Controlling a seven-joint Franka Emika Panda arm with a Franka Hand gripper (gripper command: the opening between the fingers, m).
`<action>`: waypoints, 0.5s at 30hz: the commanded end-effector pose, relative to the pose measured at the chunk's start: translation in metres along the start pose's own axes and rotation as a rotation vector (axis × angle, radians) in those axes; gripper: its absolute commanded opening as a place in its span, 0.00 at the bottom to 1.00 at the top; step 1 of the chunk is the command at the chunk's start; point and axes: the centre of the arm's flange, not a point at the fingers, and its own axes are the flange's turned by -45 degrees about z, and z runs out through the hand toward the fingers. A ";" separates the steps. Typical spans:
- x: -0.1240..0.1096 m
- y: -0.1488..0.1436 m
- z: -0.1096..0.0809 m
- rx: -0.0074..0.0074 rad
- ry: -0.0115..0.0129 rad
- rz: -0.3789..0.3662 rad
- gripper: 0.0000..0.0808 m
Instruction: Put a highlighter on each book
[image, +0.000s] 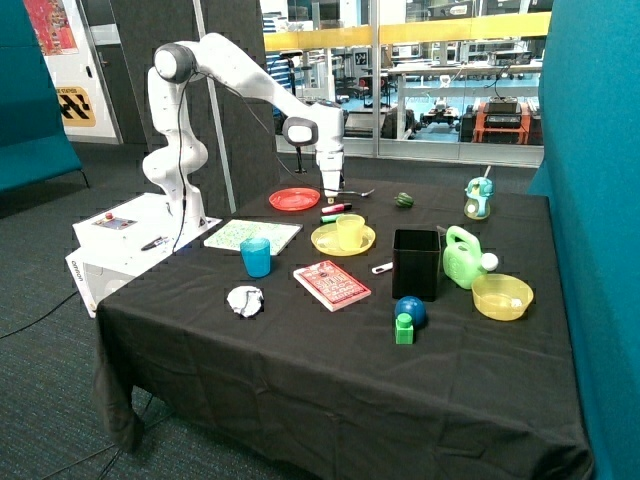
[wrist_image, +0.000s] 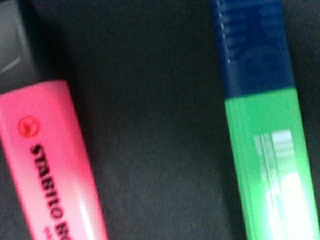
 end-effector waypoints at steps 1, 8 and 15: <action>0.017 0.002 0.013 -0.0016 -0.0008 -0.031 0.72; 0.027 0.000 0.023 -0.0015 -0.0008 -0.036 0.65; 0.029 -0.007 0.039 -0.0016 -0.0008 -0.030 0.44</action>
